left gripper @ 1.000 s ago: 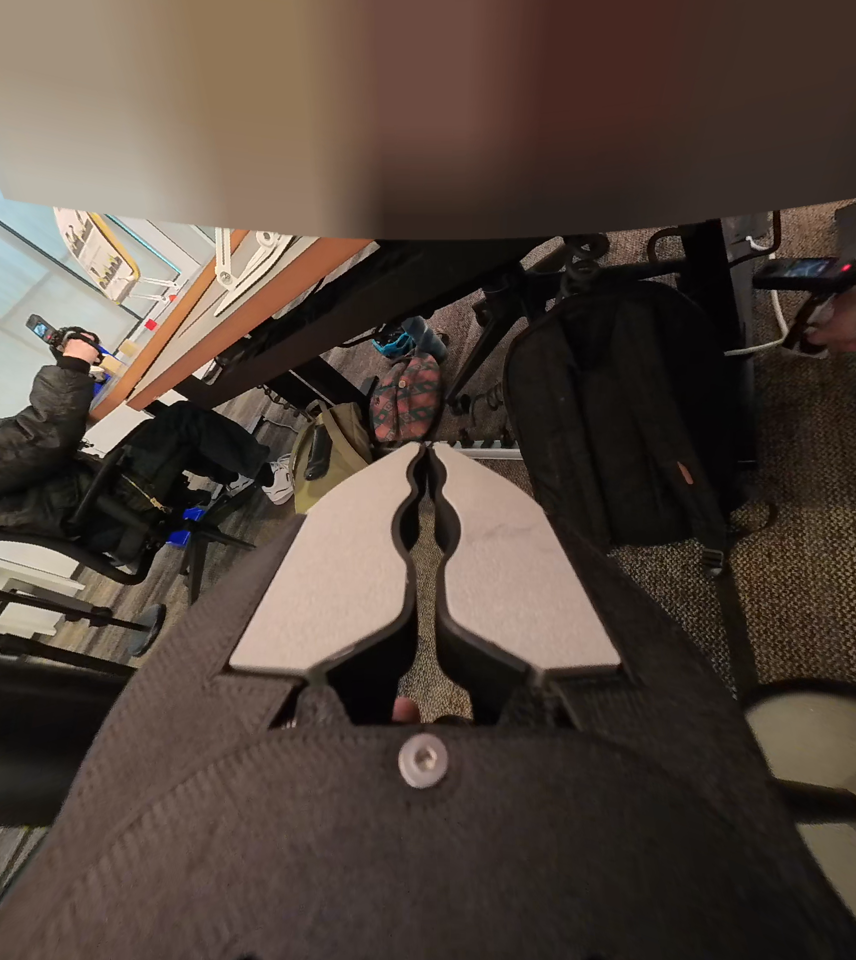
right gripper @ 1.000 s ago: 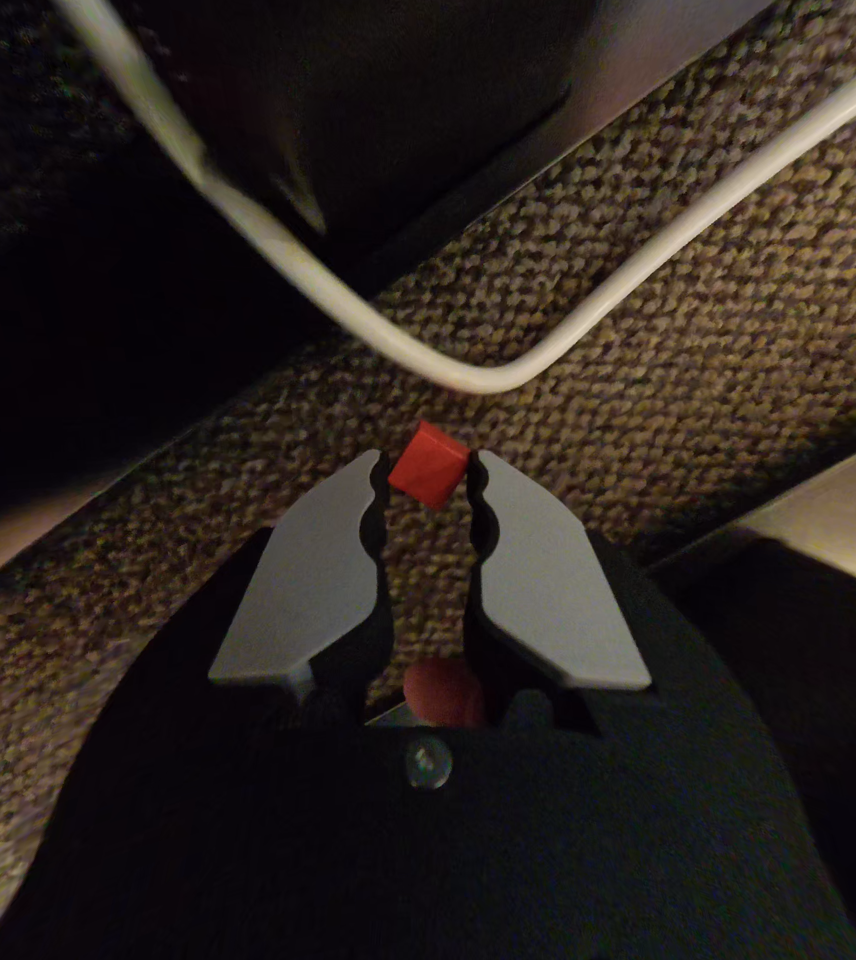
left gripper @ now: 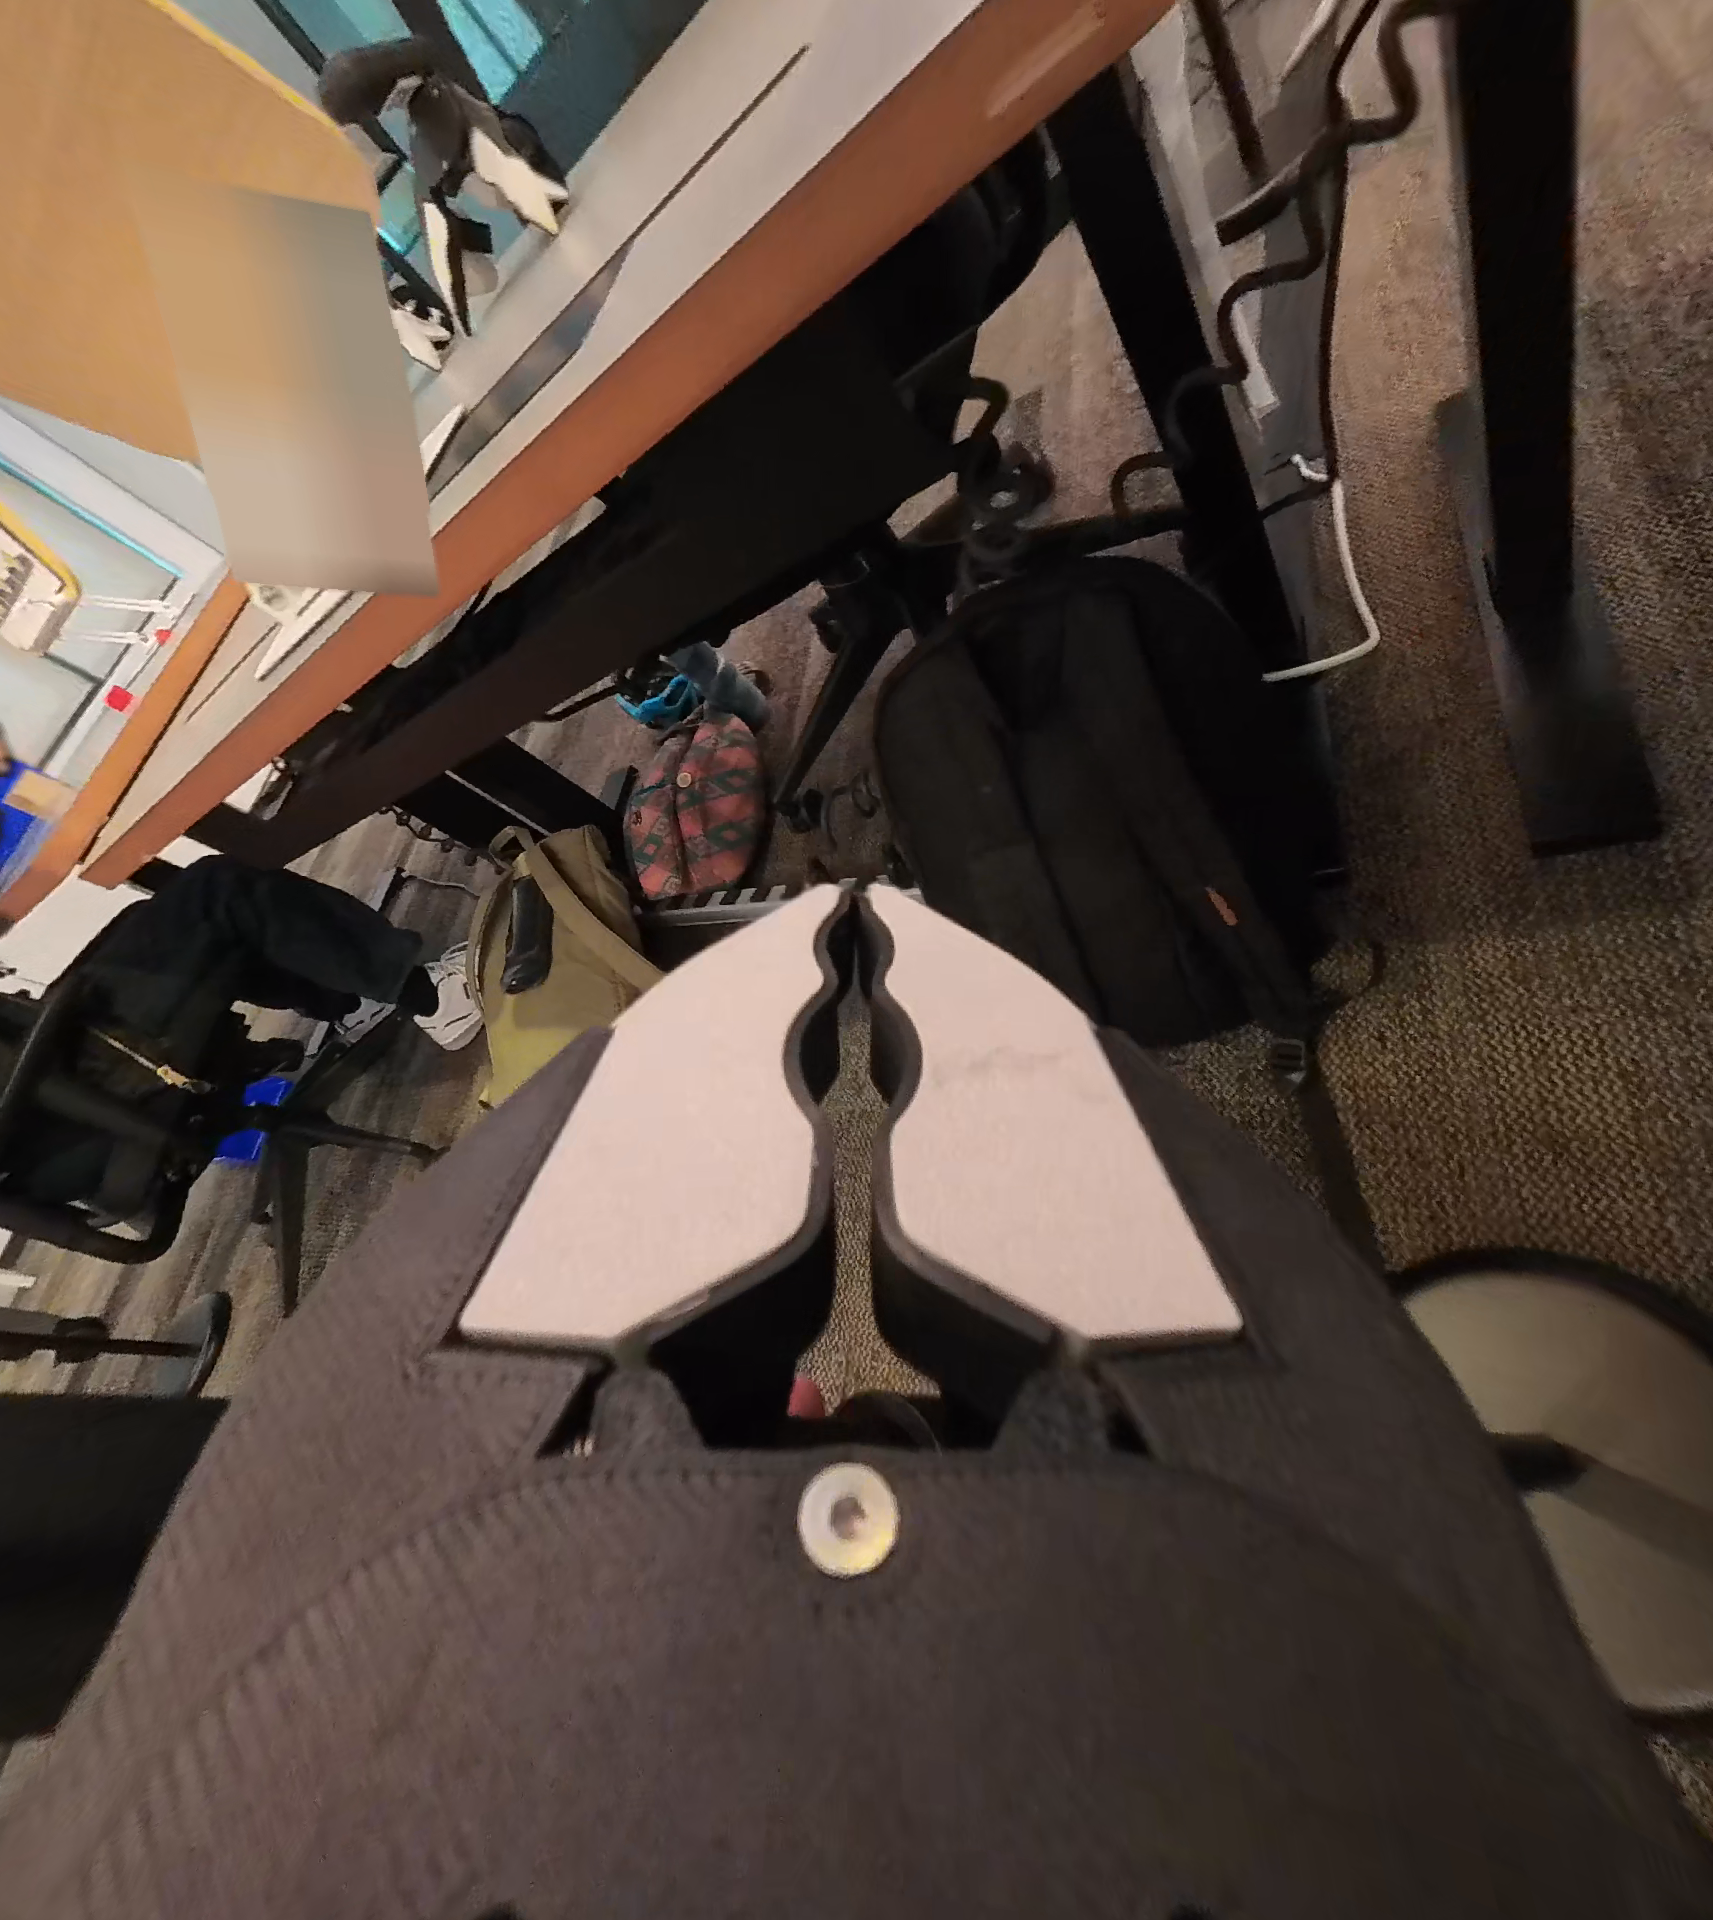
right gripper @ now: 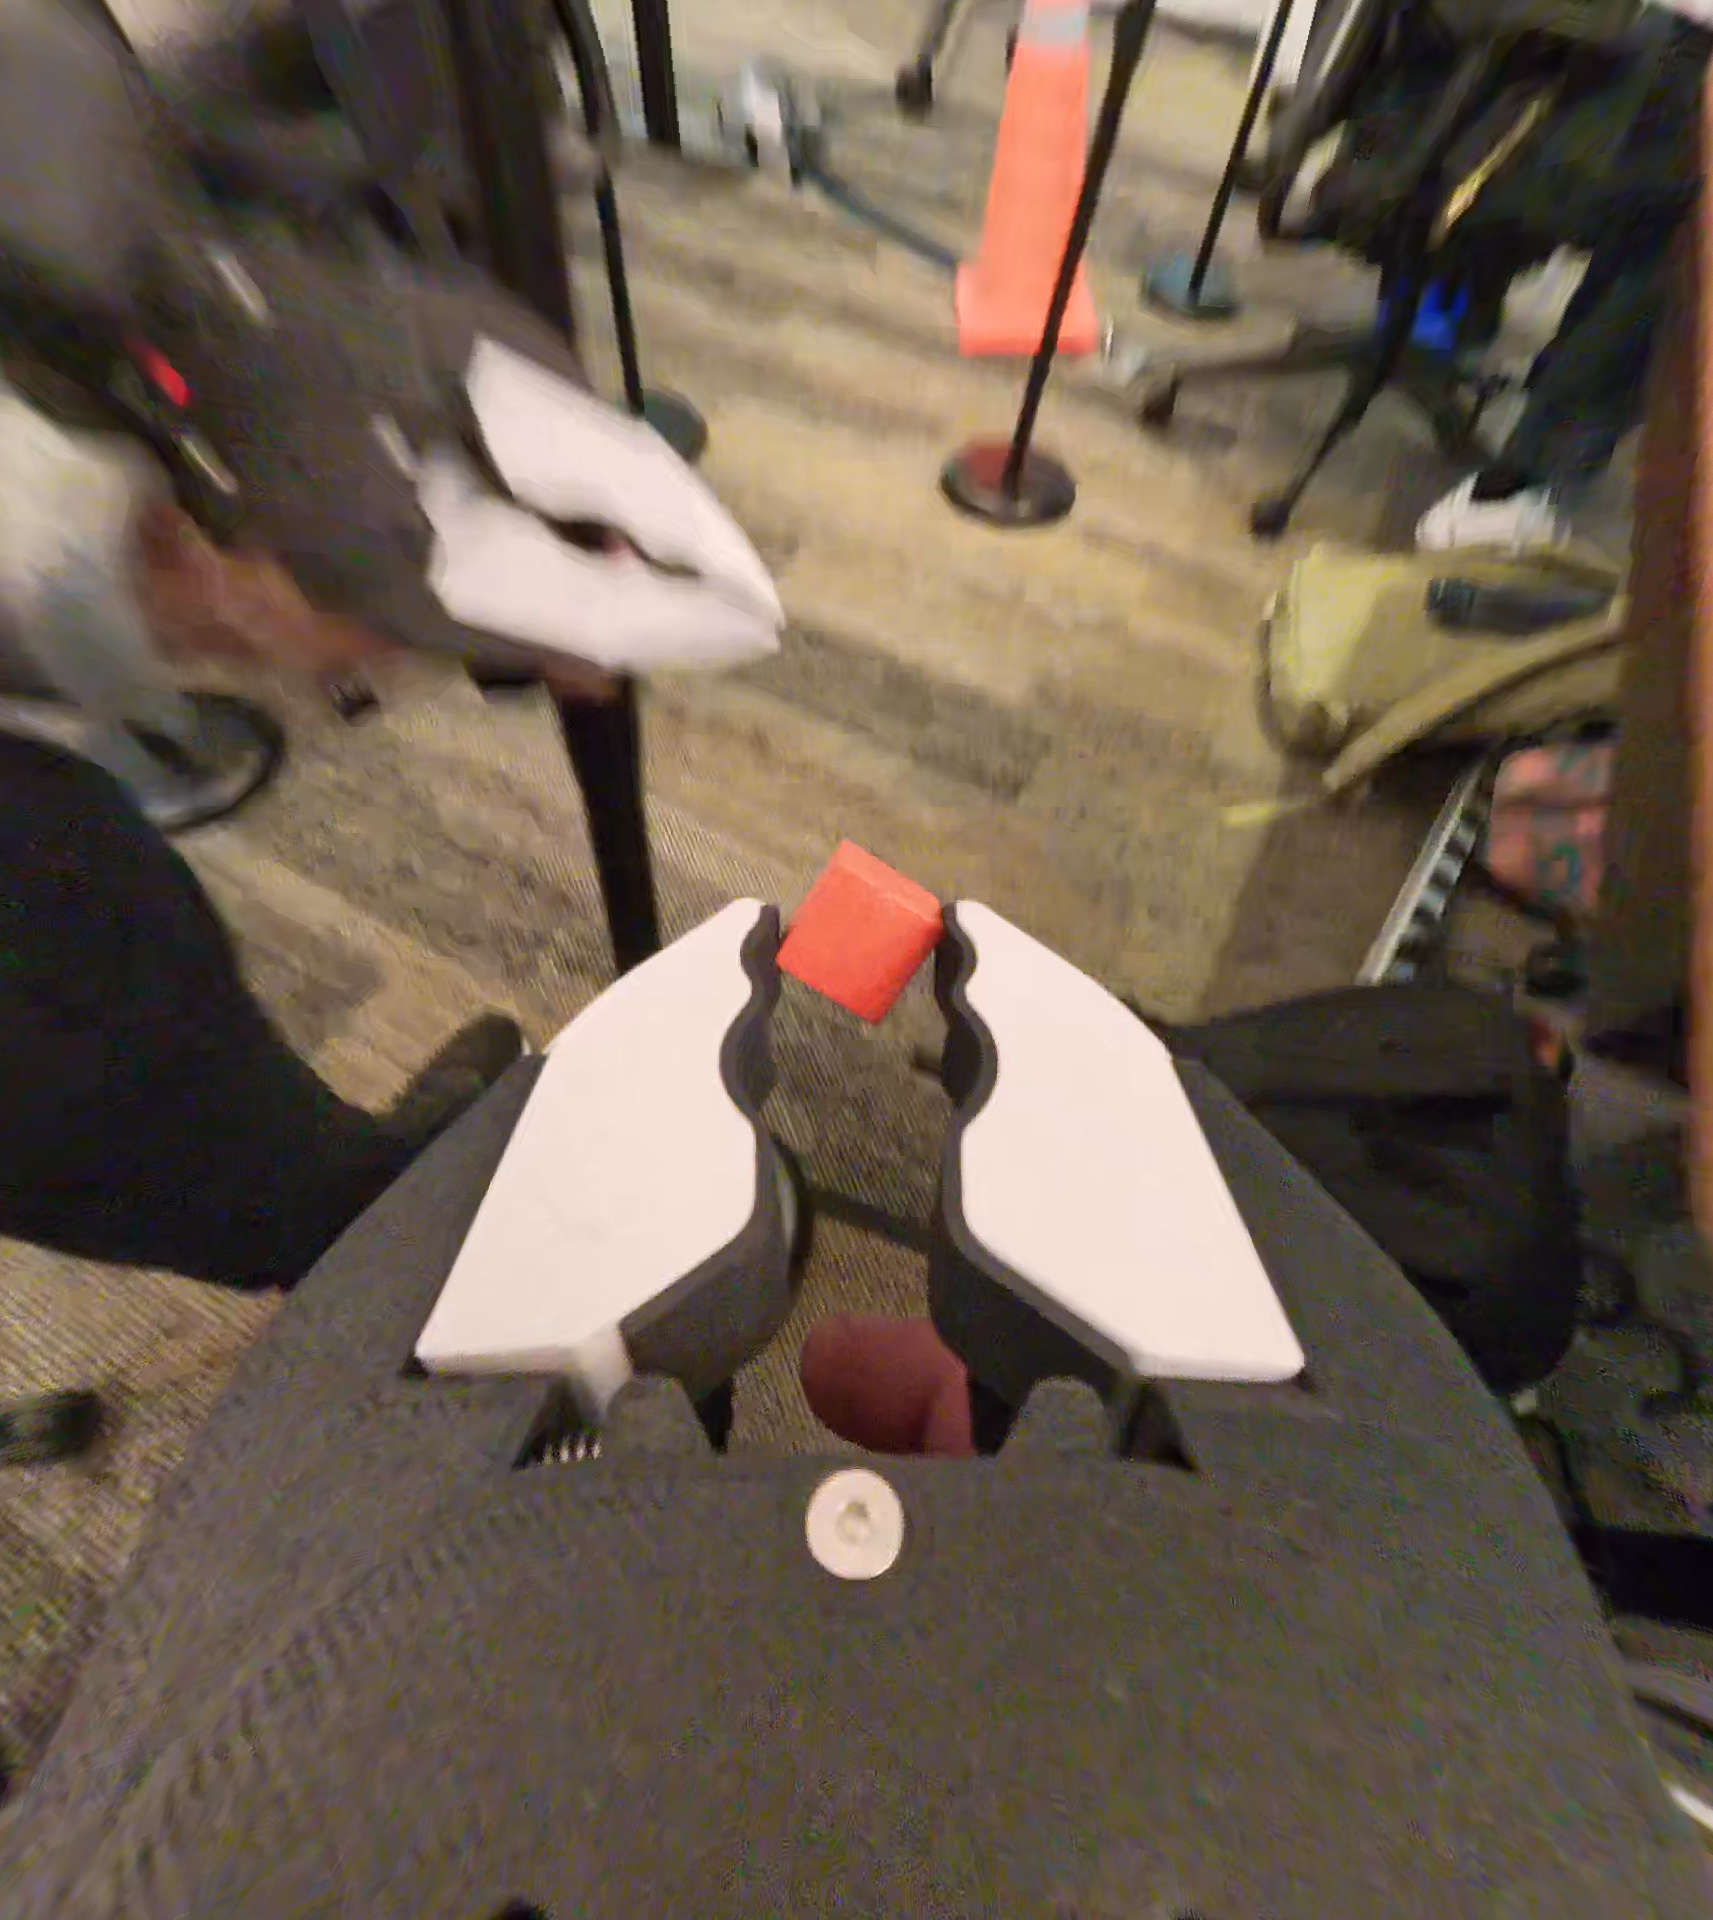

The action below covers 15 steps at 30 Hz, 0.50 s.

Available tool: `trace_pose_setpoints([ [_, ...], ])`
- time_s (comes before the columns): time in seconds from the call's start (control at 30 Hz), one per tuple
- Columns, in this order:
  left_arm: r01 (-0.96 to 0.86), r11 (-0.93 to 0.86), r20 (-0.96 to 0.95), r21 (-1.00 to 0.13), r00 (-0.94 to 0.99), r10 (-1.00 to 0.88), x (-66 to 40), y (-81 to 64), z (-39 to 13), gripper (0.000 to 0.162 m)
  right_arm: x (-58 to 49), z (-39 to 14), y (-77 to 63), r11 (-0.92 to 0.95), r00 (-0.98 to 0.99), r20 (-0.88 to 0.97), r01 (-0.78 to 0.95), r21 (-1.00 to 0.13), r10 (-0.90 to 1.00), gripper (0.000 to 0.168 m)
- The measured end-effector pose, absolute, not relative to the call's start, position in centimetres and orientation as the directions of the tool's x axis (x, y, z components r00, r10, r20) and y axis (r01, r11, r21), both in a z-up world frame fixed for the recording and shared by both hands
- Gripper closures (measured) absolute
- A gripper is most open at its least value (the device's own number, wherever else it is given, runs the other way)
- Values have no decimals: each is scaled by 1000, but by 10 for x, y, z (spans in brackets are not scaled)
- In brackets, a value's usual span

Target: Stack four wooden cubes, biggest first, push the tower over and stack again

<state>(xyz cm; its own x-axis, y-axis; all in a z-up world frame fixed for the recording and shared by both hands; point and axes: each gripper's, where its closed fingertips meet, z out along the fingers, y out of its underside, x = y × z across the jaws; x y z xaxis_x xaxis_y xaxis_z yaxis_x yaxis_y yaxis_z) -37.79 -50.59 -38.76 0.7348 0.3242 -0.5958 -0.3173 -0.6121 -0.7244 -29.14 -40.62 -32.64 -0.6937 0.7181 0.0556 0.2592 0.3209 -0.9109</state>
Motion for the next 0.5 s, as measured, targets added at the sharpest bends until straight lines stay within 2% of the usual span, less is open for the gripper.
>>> trace_pose_setpoints([
  [0.1,-328,-635,-601,-699,751,274,-362,-497,-393,162,-267,-245,-396,293,-682,90,189,-937,726,138],
  [0.23,-307,-656,-595,-690,757,271,-345,-492,-398,162,-215,-174,-337,286,-596,127,180,-941,792,138],
  [0.33,-287,-672,-583,-683,767,266,-334,-490,-402,162,-165,-137,-269,311,-470,191,193,-931,862,138],
  [0.5,-278,-720,-597,-636,769,230,-316,-489,-410,162,-76,-102,-119,275,-130,248,259,-926,960,139],
])
